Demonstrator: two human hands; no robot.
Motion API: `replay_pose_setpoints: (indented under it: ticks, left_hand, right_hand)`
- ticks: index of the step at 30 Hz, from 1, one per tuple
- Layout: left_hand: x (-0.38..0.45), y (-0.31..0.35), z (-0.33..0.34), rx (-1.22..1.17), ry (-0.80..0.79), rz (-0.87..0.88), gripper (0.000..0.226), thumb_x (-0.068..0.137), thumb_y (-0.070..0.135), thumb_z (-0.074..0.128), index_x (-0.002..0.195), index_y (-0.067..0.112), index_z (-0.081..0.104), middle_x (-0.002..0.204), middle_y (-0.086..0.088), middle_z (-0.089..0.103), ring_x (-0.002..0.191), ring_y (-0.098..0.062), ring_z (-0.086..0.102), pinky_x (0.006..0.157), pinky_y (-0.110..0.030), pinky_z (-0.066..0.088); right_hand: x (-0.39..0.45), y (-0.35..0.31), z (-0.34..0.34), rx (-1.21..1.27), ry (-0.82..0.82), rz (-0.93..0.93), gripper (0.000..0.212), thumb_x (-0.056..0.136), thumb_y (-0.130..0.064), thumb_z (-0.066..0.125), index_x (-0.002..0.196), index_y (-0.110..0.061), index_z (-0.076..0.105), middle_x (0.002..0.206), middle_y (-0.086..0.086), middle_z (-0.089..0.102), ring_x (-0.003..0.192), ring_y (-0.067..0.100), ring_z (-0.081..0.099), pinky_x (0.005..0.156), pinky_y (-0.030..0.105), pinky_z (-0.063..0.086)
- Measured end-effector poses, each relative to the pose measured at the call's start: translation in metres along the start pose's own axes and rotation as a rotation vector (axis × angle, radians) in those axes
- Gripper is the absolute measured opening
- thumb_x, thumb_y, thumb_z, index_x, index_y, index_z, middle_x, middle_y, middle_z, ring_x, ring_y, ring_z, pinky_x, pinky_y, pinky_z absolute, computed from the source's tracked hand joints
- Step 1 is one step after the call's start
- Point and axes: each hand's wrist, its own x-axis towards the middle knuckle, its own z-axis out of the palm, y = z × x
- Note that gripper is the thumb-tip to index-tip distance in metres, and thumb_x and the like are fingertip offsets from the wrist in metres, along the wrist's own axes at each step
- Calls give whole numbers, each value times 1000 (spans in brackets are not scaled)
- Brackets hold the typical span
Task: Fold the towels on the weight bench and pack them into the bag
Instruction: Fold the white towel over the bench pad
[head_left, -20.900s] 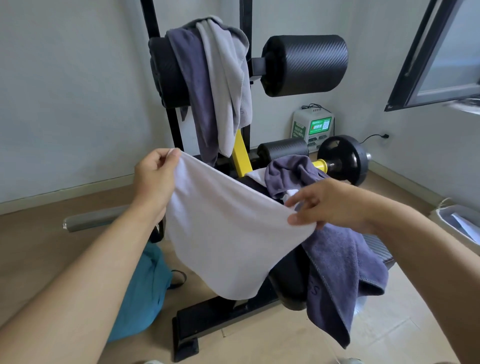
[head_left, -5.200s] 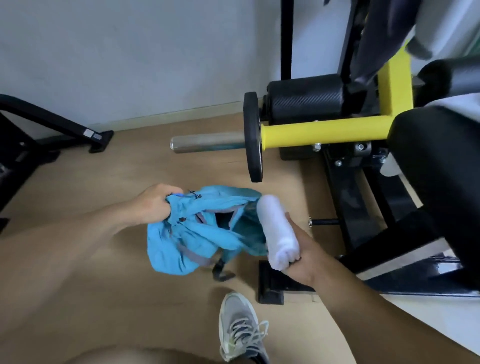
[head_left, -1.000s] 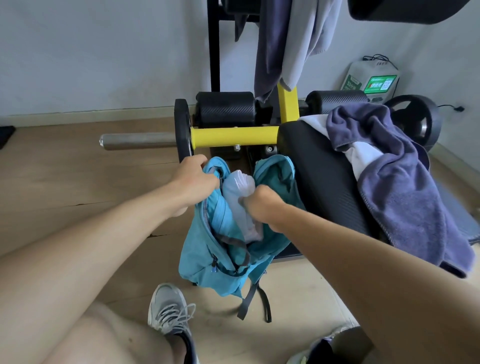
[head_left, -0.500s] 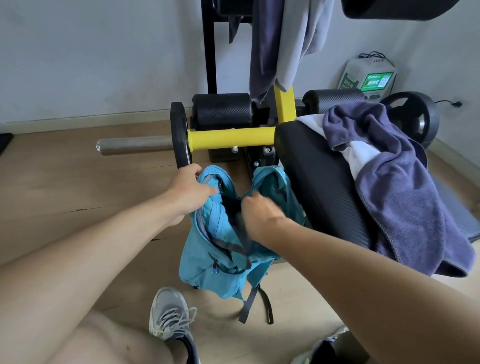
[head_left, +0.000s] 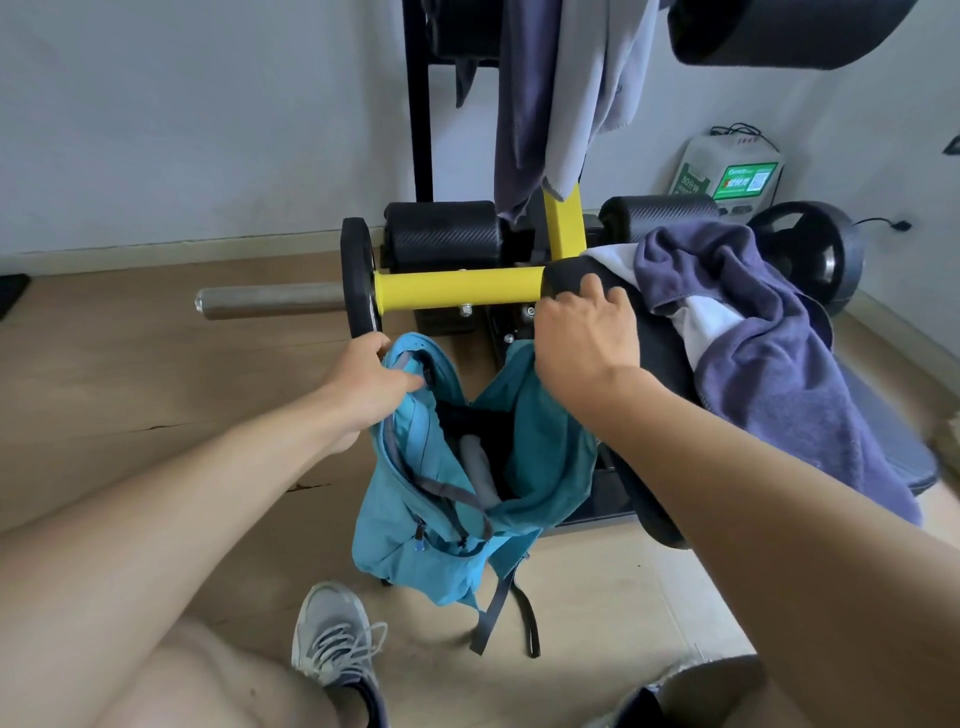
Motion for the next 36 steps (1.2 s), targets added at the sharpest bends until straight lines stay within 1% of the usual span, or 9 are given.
replay_pose_setpoints:
  ticks: [3, 7, 11, 13, 15, 18, 23, 29, 36]
  left_hand:
    - [-5, 13, -4, -55, 73, 49, 56, 87, 22, 78, 135, 11, 51, 133, -17, 61, 115, -32, 64, 96, -52, 55]
    - [-15, 37, -8, -134, 278, 213, 26, 88, 16, 74, 102, 6, 55, 100, -27, 65, 74, -25, 57, 63, -46, 51]
    - [-23, 47, 6, -157, 267, 284, 28, 89, 27, 76, 100, 10, 56, 103, -25, 65, 74, -25, 60, 64, -40, 49]
    - [-24, 41, 17, -164, 140, 193, 46, 85, 41, 77, 118, 17, 57, 115, -15, 67, 97, -25, 69, 83, -44, 58]
    - [-26, 31, 27, -146, -9, 50, 75, 81, 49, 79, 142, 20, 47, 141, -5, 58, 120, -26, 62, 102, -48, 52]
    - [-28, 23, 40, -82, -153, -19, 100, 62, 67, 86, 141, 22, 46, 131, -2, 65, 110, -25, 68, 95, -47, 57]
    - [-38, 39, 50, -72, -236, 61, 63, 76, 67, 75, 118, 26, 55, 112, -3, 67, 92, -21, 71, 63, -36, 63]
    - [-43, 44, 46, 59, -237, 77, 56, 85, 66, 66, 119, 24, 55, 109, -4, 63, 89, -19, 69, 70, -41, 65]
    - [-43, 44, 50, 51, -219, 107, 47, 86, 60, 69, 113, 24, 58, 106, -6, 65, 90, -20, 69, 72, -37, 65]
  right_hand:
    - [5, 8, -9, 216, 103, 80, 15, 91, -8, 52, 104, -15, 50, 94, 7, 64, 83, 32, 54, 65, 35, 32]
    - [19, 18, -22, 794, 94, 213, 24, 90, -11, 49, 110, -21, 55, 86, 1, 60, 73, 26, 54, 57, 32, 41]
    - [28, 36, -21, 1282, 82, 433, 20, 91, -11, 55, 108, -19, 60, 72, -4, 53, 50, 10, 43, 37, 15, 30]
    - [26, 43, -13, 1317, 4, 481, 18, 89, -10, 62, 105, -19, 62, 78, -1, 58, 56, 10, 49, 45, 15, 38]
    - [22, 49, -3, 1293, -85, 476, 21, 85, -8, 71, 102, -18, 64, 87, 1, 62, 67, 15, 58, 52, 22, 47]
    - [17, 54, 1, 1265, -135, 433, 28, 80, -4, 76, 102, -18, 65, 85, 3, 61, 75, 20, 64, 49, 26, 54]
    - [10, 54, 0, 1170, -165, 323, 31, 80, -8, 77, 106, -21, 65, 87, 8, 68, 71, 18, 63, 55, 28, 56]
    - [7, 57, 3, 1095, -145, 290, 30, 77, -15, 81, 101, -25, 66, 94, 2, 72, 84, 19, 69, 67, 32, 56]
    - [3, 54, 1, 993, -144, 200, 32, 78, -19, 81, 103, -28, 63, 89, -10, 68, 85, 9, 65, 62, 21, 46]
